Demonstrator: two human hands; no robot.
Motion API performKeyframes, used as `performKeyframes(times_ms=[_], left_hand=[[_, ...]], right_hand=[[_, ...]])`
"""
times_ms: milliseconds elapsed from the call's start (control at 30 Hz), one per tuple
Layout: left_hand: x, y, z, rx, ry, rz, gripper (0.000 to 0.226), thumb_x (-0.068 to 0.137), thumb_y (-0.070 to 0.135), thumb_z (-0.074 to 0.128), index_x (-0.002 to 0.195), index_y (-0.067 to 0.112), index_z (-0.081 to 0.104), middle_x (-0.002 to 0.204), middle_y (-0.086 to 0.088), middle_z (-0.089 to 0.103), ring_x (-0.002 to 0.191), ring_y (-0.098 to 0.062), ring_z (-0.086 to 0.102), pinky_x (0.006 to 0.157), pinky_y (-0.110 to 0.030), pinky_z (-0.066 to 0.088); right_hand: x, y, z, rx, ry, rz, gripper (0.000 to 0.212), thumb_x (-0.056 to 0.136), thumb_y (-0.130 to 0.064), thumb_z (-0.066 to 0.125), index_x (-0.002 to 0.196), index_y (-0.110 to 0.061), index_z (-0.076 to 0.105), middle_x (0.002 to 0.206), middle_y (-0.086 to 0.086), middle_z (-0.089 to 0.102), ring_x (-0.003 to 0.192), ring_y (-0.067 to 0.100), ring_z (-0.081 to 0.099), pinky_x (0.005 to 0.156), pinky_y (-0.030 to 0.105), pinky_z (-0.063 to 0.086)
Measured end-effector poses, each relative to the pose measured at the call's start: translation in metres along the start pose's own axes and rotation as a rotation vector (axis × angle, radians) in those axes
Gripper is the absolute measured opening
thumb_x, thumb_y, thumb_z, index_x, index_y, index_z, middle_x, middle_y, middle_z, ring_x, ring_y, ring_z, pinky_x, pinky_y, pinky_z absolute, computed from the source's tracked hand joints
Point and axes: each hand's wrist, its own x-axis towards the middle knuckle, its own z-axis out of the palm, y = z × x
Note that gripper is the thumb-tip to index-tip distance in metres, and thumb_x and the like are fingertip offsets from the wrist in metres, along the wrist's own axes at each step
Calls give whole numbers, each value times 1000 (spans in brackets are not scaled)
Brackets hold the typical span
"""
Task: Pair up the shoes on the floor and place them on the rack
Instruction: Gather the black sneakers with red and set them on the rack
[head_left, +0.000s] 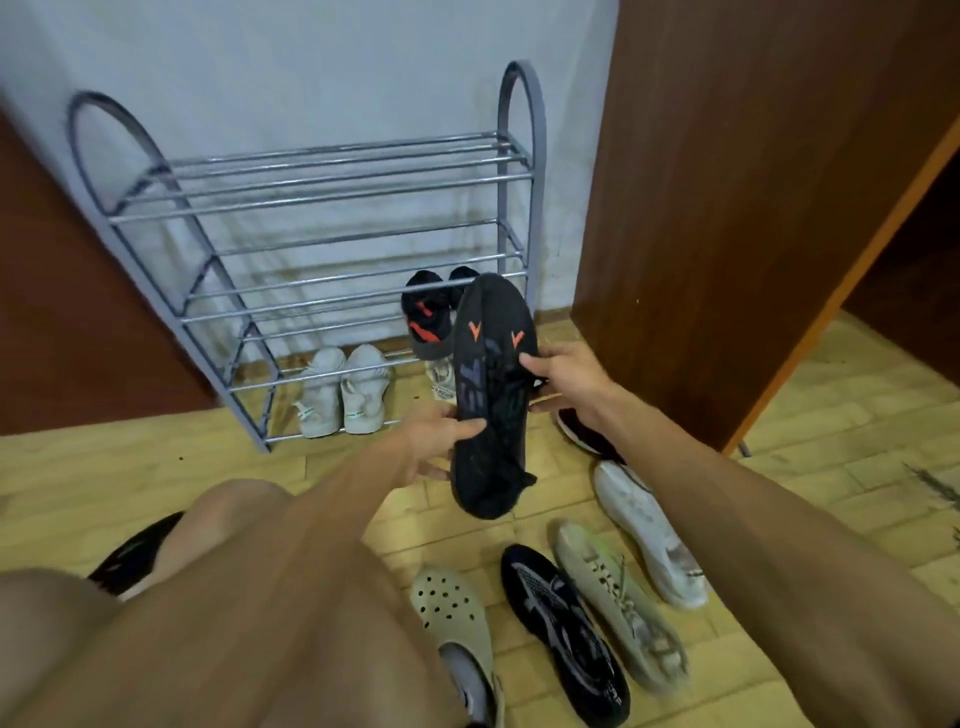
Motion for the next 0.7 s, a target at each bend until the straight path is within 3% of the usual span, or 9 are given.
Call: performKeyframes(times_ms=[100,233,300,400,467,567,700], left_hand=[[-15,15,-20,-94,73,100,33,93,24,60,123,12,56,110,-6,66,81,-22,63,62,-34,55],[-33,32,-52,-238,230,181,29,94,19,58,121,10,54,112,-11,64,72,-22,61,60,-36,55],[-43,37,-74,-321,299,206,33,94,18,58,125,7,52,117,-13,63,76,-26,62,60,-37,55],[-59,39,-113,-398,369,243,28,95,17,56,121,8,53,114,-11,64,78,-26,64,62,-39,57],[-71,36,-138,-431,409,253,29,95,16,55,122,8,55,114,-10,65,84,-30,65,70,-44,58],[-89,22,-177,-464,455,264,30,96,12,51,125,6,56,113,-13,64,93,-35,63,81,-49,56],[-105,-14,-221,-520,494,224,24,97,13,47,119,6,55,111,-14,62,93,-33,63,90,-51,53]], right_hand=[[-7,-39,13,44,-25,-106,33,91,-29,64,107,0,66,103,16,71,75,20,67,67,30,58],[-20,-76,46,-91,-211,-169,27,88,-35,66,101,-12,66,87,-1,69,72,11,64,66,25,55],[-22,-91,66,-188,-271,-216,33,83,-28,73,110,-13,66,101,1,70,84,10,65,71,23,53],[-21,-117,99,-337,-311,-256,59,73,-23,82,127,-18,59,119,2,68,104,21,65,87,37,55],[-24,-134,124,-404,-338,-295,66,73,-22,82,133,-17,54,122,4,66,109,25,64,80,35,54],[-28,-156,168,-524,-372,-346,65,74,-13,80,133,-16,53,119,9,67,103,29,66,75,36,55],[-32,-167,232,-672,-413,-394,62,74,-1,76,130,-14,53,104,19,70,92,36,69,76,52,59]])
